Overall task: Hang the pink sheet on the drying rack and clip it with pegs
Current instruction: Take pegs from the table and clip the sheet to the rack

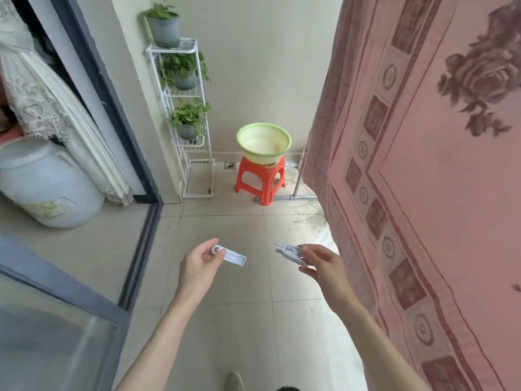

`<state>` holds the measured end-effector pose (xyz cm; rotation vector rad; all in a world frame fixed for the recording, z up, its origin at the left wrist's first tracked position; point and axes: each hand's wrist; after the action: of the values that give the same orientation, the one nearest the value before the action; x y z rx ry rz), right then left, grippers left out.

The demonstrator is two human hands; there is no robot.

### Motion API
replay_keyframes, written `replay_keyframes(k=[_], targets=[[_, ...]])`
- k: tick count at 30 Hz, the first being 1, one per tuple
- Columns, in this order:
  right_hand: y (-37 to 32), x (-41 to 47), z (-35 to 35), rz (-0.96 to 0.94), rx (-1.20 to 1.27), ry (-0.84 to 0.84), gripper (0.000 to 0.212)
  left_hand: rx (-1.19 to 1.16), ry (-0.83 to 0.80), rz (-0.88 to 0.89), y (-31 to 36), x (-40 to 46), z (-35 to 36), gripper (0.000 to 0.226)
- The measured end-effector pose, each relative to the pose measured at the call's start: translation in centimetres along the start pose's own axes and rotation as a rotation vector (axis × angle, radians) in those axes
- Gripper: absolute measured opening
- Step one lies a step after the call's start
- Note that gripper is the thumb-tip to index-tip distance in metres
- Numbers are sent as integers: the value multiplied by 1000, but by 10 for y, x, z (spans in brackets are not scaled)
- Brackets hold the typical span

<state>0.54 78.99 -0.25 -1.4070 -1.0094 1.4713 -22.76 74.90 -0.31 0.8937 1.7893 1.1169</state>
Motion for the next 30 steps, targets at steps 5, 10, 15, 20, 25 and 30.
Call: replay_keyframes(k=[5,10,15,20,25,30], targets=[[-28,92,36,96,131,-10,15,29,-25,-41,28,107,1,31],[-58,208,53,129,309,44,19,16,-112,-84,56,223,27,33],[-97,332,69,138,534,19,11,-45,-204,-23,118,348,61,31],[-151,443,96,182,653,41,20,-109,-311,53,190,453,86,21],[-188,531,119,216,637,13,19,-184,-359,-18,224,550,105,20],[-201,613,129,194,792,119,11,-358,-467,-171,255,657,137,21]])
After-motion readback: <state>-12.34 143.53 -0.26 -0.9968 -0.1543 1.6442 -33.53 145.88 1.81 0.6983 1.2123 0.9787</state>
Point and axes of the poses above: each hand's wrist, its own x-axis towards the middle knuckle, its own z-axis out of the palm, y = z × x, and after that the axes turned 1 degree about y, right-handed
